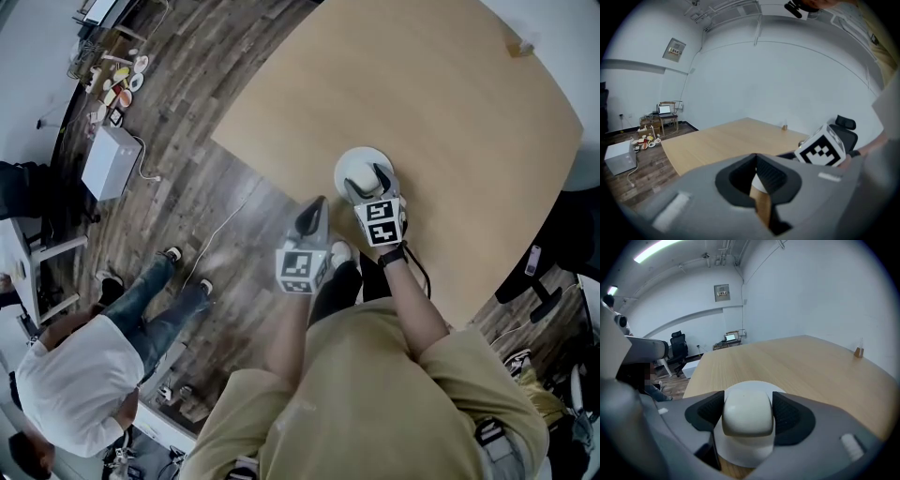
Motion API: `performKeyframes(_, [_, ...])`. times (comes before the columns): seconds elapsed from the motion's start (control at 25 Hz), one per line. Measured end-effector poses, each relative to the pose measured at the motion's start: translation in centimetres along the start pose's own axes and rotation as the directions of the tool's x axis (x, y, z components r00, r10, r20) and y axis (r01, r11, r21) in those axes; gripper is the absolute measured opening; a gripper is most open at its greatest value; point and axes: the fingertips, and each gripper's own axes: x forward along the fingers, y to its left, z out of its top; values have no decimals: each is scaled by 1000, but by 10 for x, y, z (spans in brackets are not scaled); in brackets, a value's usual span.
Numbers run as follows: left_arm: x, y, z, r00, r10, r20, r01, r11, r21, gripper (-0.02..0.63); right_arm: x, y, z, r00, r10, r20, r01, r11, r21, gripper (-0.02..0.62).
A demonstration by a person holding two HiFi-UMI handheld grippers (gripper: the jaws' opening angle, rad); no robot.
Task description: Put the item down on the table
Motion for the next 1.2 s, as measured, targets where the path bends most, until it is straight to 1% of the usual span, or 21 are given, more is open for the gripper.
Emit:
performKeyframes(0.16, [-2, 3, -5, 1000, 10, -7, -10, 1000, -8, 3, 6, 0, 1, 1000, -2, -7, 2, 1000, -27, 324])
performKeyframes(0.32, [2, -2, 0, 1000, 8, -7, -8, 1000, -10, 3, 8, -4, -5, 999, -12, -42, 10, 998, -63, 325])
performKeyframes(0.4, [3, -5, 2, 1000, 2, -1, -2, 1000, -7, 3, 7, -5, -7, 999, -22, -45, 19, 998, -66, 331])
performKeyframes(0.48, [2, -7, 4, 1000, -2, 7, 2, 1000, -1, 3, 4, -5, -4, 999, -28, -23, 26, 998, -58, 397])
performKeyframes(0.6, [-3, -12, 13, 1000, -2, 28, 1, 1000, 4, 3, -8, -7, 5, 999, -35, 21, 36, 998, -48, 403])
performKeyframes(0.76, [-9, -21, 23, 999, -4, 54, 4, 1000, 13, 2, -35, -11, 20, 995, -39, 88, 40, 999, -13, 369])
performKeyframes(0.88, [-14, -29, 29, 997, -14, 77, 13, 1000, 15, 3, -61, -11, 34, 987, -41, 156, 42, 999, 0, 335])
performKeyframes(1.0, [-20, -36, 43, 993, -23, 120, 20, 1000, 22, 3, -92, -4, 49, 971, -36, 235, 37, 999, 0, 321])
performKeyframes(1.2, [-38, -54, 81, 979, -40, 201, 32, 999, 41, 2, -149, 5, 73, 937, -45, 347, 52, 999, -12, 257])
